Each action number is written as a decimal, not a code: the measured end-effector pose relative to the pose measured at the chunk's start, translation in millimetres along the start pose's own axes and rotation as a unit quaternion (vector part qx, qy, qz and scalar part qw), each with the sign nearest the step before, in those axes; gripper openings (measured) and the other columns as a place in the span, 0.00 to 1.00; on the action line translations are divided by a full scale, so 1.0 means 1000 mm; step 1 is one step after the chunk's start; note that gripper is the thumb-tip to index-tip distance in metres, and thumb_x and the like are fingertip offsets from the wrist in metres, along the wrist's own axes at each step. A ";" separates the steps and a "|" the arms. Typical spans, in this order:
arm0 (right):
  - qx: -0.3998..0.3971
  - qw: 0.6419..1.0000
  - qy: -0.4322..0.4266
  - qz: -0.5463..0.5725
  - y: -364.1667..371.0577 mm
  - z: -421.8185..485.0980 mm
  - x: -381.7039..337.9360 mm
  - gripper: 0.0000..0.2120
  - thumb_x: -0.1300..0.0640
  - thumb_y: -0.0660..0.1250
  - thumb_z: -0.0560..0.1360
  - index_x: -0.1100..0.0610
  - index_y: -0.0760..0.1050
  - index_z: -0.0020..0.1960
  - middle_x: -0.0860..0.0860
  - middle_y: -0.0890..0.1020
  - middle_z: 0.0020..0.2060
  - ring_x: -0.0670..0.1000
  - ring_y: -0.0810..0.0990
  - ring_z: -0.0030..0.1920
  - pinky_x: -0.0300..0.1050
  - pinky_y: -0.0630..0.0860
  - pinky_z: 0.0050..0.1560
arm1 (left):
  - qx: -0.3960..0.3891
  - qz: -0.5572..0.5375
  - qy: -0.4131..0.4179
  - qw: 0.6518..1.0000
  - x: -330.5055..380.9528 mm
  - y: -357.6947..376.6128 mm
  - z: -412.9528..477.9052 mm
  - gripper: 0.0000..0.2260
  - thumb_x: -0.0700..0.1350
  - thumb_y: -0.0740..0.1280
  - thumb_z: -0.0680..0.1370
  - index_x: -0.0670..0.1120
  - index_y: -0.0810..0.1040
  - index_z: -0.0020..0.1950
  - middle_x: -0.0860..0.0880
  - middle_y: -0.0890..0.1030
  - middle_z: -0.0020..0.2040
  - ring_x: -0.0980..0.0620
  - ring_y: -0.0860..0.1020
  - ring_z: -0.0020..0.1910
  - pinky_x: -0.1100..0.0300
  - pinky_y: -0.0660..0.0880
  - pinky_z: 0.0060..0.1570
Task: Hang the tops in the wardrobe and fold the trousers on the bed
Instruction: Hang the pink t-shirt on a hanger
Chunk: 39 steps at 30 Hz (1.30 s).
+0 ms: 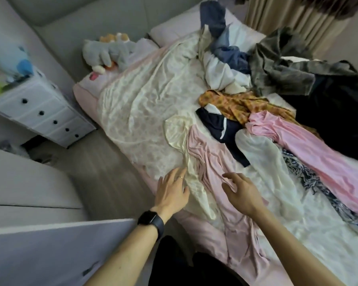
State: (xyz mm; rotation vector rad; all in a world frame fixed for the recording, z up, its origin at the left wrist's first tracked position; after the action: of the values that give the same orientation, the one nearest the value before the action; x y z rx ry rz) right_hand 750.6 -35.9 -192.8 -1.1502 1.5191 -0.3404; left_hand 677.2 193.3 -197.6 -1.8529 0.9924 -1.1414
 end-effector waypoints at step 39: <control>0.052 0.960 0.163 0.222 -0.027 0.164 0.018 0.25 0.69 0.64 0.72 0.36 0.80 0.43 0.40 0.84 0.41 0.41 0.81 0.41 0.40 0.75 0.43 | -0.109 -0.057 0.071 0.990 0.011 -0.017 0.273 0.23 0.47 0.58 0.83 0.51 0.64 0.79 0.52 0.66 0.76 0.49 0.66 0.73 0.54 0.68 0.67</control>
State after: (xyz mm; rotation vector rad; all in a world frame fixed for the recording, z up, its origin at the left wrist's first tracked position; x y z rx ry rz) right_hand 909.3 -2.5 -234.9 -0.6618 1.9727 -0.3058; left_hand 936.2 241.2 -271.2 -2.0453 1.1442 -1.2906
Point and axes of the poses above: each hand's wrist, its own z-axis towards the middle knuckle, its own y-axis out of the palm, x = y × z, the point moved 3 cm from there along z, towards the middle knuckle
